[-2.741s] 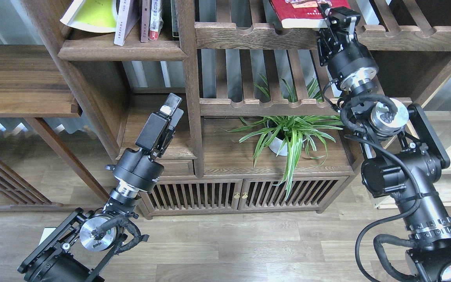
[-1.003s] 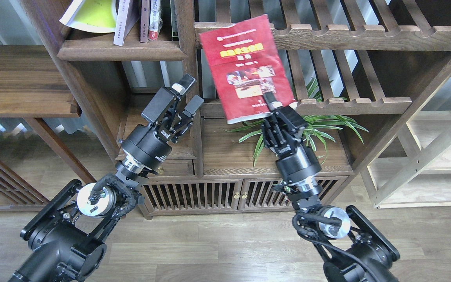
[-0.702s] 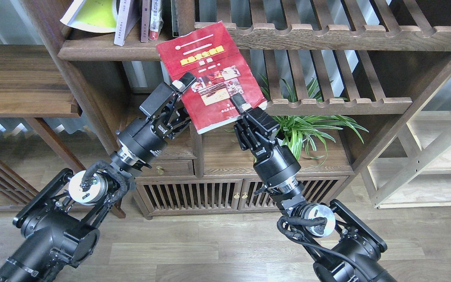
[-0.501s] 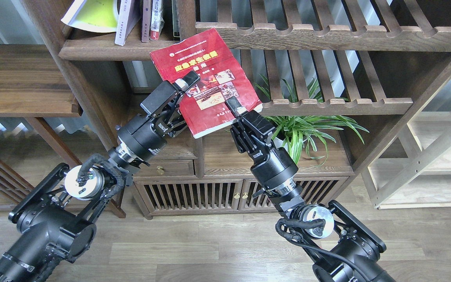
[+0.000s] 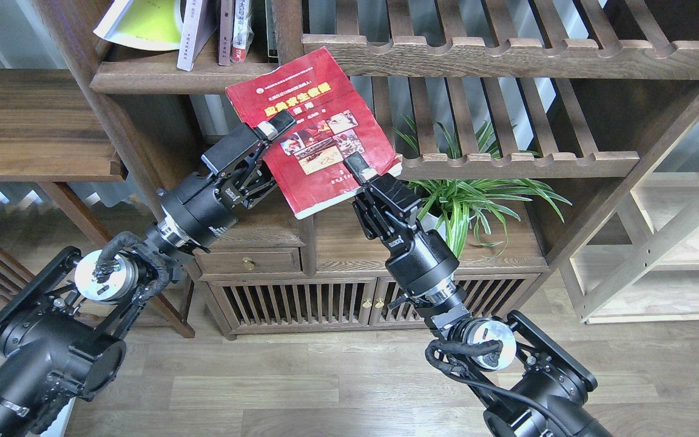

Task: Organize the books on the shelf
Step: 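Bring the red book to the left gripper and grasp its edge, then carry the red book with the left gripper up to the upper shelf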

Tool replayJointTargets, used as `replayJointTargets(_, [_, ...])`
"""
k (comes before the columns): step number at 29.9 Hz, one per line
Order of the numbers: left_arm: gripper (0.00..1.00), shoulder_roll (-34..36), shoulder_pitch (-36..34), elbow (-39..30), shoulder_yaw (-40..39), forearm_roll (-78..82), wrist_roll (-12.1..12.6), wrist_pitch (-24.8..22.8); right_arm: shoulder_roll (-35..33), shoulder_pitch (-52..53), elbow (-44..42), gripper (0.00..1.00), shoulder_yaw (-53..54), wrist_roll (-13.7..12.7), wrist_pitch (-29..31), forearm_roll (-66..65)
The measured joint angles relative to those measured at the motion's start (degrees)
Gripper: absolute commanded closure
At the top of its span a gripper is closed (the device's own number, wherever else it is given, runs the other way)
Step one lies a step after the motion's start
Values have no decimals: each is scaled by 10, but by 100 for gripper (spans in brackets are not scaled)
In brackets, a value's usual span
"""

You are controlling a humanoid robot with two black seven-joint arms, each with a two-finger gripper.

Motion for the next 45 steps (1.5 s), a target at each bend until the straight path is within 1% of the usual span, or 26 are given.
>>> replayJointTargets(6, [31, 5, 3, -1, 4, -5, 2, 3, 0, 3, 0, 100, 0, -1, 0, -4])
replayJointTargets(8, [35, 3, 2, -2, 4, -5, 2, 3, 0, 5, 0, 100, -1, -1, 0, -7])
replayJointTargets(12, [47, 2, 1, -2, 5, -5, 2, 3, 0, 5, 0, 100, -3, -1, 0, -12])
replayJointTargets(14, [50, 2, 1, -2, 5, -5, 2, 0, 0, 5, 0, 100, -3, -1, 0, -13])
replayJointTargets(19, [70, 0, 2, -5, 6, -5, 1, -9, 0, 5, 0, 100, -3, -1, 0, -13])
replayJointTargets(21, [76, -1, 2, -6, 6, -5, 0, -13, 0, 5, 0, 100, -3, -1, 0, -13])
replayJointTargets(23, [85, -2, 2, -6, 6, -5, 0, -17, 0, 5, 0, 100, -3, -1, 0, -13])
replayJointTargets(24, [88, -3, 2, -6, 6, -5, 0, -19, 0, 6, 0, 100, -3, -1, 0, -13])
replayJointTargets(30, [95, -10, 3, -7, 5, -6, 0, -24, 0, 6, -1, 100, -3, -1, 0, -13])
replayJointTargets(34, [97, -15, 3, -9, 5, -6, 0, -24, 0, 6, -1, 97, -3, -1, 0, -13])
replayJointTargets(36, [97, -17, 3, -10, 5, -6, -1, -24, 0, 6, -1, 90, -3, -1, 0, -13])
replayJointTargets(38, [97, -17, 4, -11, 5, -6, -2, -24, 0, 5, -1, 79, -3, -1, 0, -13])
replayJointTargets(39, [97, -17, 4, -11, 5, -6, -2, -24, 0, 5, -1, 71, -3, -1, 0, -13])
replayJointTargets(40, [97, -17, 4, -11, 5, -4, -2, -24, 0, 5, -2, 61, -3, -1, 0, -14])
replayJointTargets(42, [97, -18, 5, -11, 6, -2, -3, -24, 0, 5, -2, 47, -3, -1, 0, -17])
replayJointTargets(45, [97, -19, 5, -12, 10, 0, -2, -24, 0, 4, -2, 36, 0, -1, 0, -29])
